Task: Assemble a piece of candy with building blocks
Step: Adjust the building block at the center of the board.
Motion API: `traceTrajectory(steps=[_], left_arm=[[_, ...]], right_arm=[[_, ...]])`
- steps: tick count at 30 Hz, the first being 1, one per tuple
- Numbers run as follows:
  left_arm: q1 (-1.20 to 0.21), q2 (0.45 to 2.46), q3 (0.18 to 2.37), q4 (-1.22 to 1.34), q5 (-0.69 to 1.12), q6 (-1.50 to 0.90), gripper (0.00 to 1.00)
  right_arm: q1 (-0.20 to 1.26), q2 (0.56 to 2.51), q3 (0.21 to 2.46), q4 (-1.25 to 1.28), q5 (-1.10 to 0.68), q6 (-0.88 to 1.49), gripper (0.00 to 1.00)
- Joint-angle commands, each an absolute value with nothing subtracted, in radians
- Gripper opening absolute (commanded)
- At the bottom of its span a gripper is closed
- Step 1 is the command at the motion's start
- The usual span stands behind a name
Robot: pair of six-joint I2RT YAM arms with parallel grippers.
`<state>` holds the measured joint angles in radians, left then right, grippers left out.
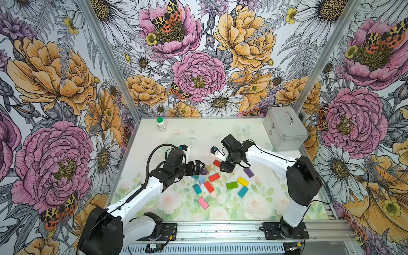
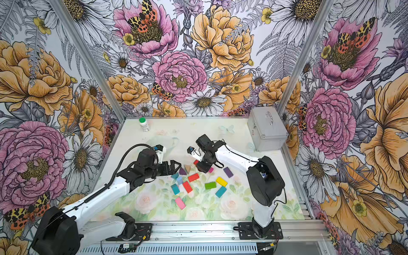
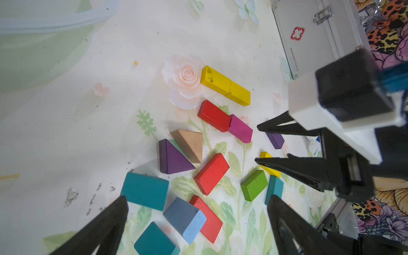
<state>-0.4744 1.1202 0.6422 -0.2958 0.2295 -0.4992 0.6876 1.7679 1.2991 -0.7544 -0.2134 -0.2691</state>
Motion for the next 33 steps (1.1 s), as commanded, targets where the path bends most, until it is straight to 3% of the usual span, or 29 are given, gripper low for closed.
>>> traceTrajectory(steps=[1, 19, 33], left_arm=[[-0.468, 1.112, 0.627, -0.310, 0.232, -0.515, 0.99], [-0.460, 1.116, 0.633, -0.308, 0.249, -0.515, 0.98], [-0.436, 1.110, 0.641, -0.308, 0.257, -0.518, 0.99]], right_arm=[[0.715, 1.780, 1.276, -0.683, -0.298, -0.301, 0.50], [0.738, 2.003, 1.423, -0.734, -0.367, -0.388, 0.52], [0.755, 2.049, 1.403, -0.791, -0.278, -0.397, 0.51]])
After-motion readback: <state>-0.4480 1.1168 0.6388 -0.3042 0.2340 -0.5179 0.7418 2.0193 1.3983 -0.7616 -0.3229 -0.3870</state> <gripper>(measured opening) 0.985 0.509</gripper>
